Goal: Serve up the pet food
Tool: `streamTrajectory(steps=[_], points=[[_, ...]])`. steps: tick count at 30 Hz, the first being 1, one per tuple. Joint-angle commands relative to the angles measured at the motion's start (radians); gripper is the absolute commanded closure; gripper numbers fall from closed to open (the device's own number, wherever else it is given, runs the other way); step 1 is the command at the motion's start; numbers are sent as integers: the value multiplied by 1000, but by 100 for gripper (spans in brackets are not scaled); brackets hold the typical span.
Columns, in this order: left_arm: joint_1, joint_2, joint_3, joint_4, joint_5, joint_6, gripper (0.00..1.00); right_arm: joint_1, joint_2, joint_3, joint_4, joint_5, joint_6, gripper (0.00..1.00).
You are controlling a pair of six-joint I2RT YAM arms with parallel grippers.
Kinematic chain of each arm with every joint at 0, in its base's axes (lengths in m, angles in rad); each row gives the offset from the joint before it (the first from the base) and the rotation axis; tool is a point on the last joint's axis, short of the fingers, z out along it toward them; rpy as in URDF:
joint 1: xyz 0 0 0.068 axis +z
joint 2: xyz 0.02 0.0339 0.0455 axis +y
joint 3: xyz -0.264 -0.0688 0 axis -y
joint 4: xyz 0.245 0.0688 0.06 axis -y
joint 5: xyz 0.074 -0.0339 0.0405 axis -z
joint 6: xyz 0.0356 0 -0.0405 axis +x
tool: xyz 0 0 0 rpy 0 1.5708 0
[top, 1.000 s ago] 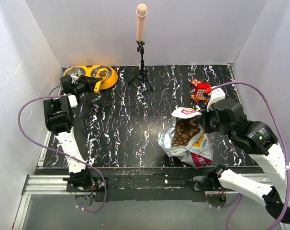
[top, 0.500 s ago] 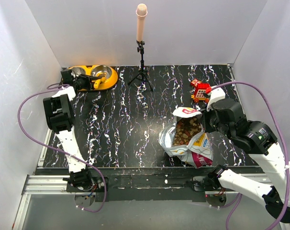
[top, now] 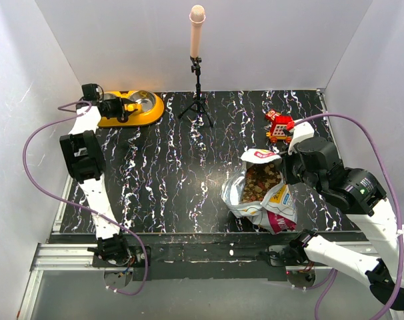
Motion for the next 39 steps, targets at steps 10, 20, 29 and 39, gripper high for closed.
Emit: streamTrajectory(steps=[10, 20, 29, 39], points=[[-37, 141, 328, -347, -92, -232, 100, 1, -38, 33, 95, 68, -8, 99], [-83, 172, 396, -383, -166, -440, 100, 1, -30, 47, 87, 72, 4, 99], [-100, 220, 472, -370, -154, -574, 100, 1, -27, 44, 93, 72, 6, 99], [-112, 201, 486, -318, -190, -697, 100, -1, -19, 47, 96, 72, 3, 99]])
